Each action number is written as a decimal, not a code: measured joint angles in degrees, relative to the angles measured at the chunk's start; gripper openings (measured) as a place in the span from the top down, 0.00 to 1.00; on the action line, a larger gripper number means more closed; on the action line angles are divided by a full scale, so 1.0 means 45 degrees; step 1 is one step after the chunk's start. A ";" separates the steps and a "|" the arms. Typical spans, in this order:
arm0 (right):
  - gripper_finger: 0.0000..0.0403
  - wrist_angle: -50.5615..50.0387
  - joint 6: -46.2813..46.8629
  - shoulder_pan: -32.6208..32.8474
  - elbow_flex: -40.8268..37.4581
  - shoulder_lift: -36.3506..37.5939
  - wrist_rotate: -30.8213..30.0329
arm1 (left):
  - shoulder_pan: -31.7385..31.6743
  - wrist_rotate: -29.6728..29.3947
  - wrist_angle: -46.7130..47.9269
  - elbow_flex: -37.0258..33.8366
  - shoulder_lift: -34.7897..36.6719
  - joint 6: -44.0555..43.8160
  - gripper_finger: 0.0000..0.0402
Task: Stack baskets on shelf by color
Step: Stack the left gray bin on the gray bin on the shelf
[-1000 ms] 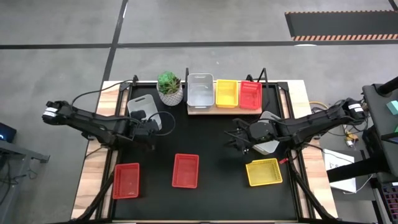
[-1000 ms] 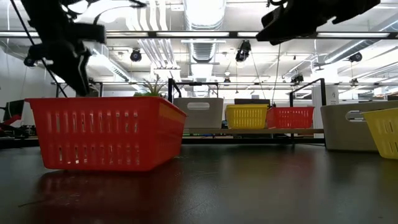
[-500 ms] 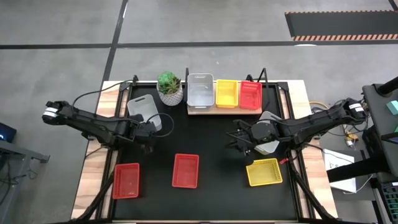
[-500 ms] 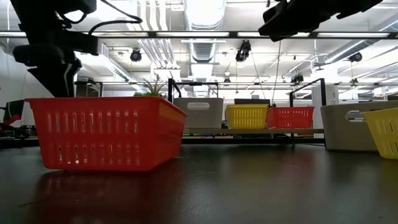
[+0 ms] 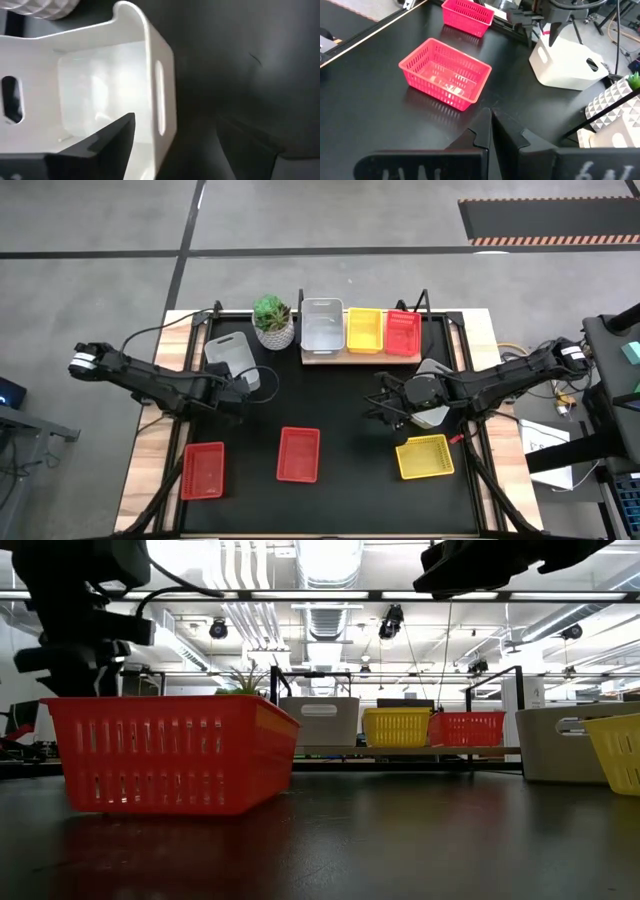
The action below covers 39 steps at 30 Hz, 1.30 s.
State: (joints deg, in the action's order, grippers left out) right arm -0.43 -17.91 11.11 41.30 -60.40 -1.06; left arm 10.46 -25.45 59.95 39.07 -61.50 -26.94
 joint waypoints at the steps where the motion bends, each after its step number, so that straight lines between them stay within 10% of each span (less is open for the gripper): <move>1: 0.98 0.0000 0.0002 0.0000 0.0000 0.0000 0.0000 | -0.0009 -0.0179 -0.0024 -0.0055 -0.0028 -0.0204 0.37; 10: 0.98 0.0317 -0.0685 0.0000 0.0000 0.0000 -0.0005 | -0.0983 -0.0303 -0.1104 -0.0421 -0.1241 -0.0607 0.56; 18: 0.98 0.0447 -0.0831 0.0000 0.0000 0.0000 -0.0005 | -0.1077 -0.0117 -0.1180 -0.0018 -0.2504 -0.0576 0.96; 25: 0.98 0.0347 -0.0537 0.0000 0.0000 0.0000 -0.0005 | -0.0542 0.0107 -0.0152 0.1376 -0.2563 -0.0544 1.00; 39: 0.98 -0.0036 0.0069 0.0000 -0.0012 0.0000 -0.0006 | 0.2767 0.0732 0.2811 0.8967 -0.2650 -0.0582 1.00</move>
State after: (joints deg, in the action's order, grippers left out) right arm -0.59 -17.60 11.11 41.24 -60.40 -1.09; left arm 22.91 -22.16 72.60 79.42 -73.43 -29.56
